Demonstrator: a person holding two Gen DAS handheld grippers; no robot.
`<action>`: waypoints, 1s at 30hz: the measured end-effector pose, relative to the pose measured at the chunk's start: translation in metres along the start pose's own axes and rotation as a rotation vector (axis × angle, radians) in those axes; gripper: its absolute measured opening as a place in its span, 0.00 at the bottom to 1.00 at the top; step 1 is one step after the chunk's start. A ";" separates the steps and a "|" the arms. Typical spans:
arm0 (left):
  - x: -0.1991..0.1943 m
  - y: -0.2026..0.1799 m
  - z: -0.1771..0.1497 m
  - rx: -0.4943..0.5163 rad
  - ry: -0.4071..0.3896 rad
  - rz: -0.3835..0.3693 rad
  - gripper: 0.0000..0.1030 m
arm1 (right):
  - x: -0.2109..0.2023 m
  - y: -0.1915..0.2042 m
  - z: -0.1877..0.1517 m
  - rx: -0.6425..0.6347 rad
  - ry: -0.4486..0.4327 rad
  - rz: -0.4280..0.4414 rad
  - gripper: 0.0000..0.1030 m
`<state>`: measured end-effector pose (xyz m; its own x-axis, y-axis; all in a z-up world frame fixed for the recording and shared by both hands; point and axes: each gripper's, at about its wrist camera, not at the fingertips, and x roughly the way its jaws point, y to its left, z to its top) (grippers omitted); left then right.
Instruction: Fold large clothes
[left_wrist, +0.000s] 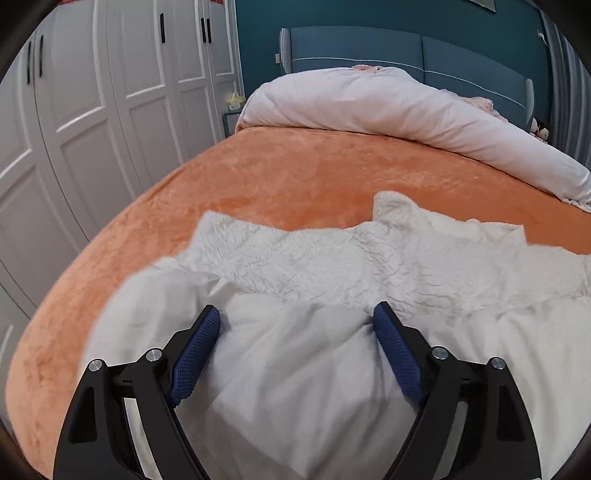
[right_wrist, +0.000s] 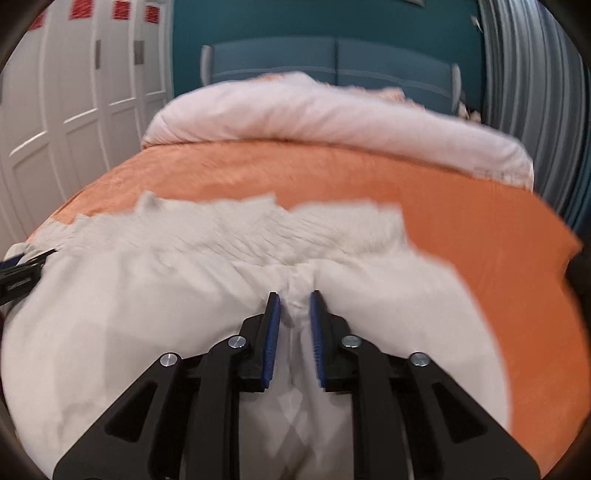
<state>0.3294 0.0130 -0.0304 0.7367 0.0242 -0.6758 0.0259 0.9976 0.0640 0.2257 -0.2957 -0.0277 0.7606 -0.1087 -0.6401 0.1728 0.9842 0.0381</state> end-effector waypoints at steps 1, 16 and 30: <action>0.004 -0.001 -0.001 0.002 -0.003 -0.003 0.82 | 0.005 -0.004 -0.003 0.020 0.001 0.011 0.13; 0.031 -0.023 -0.014 0.039 -0.027 0.067 0.83 | 0.031 -0.008 -0.017 0.043 -0.009 0.035 0.12; 0.033 -0.025 -0.014 0.046 -0.006 0.086 0.83 | 0.038 -0.010 -0.011 0.034 0.004 0.025 0.12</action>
<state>0.3436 -0.0098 -0.0644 0.7419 0.1089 -0.6617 -0.0068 0.9879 0.1549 0.2466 -0.3081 -0.0608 0.7622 -0.0838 -0.6419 0.1753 0.9813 0.0800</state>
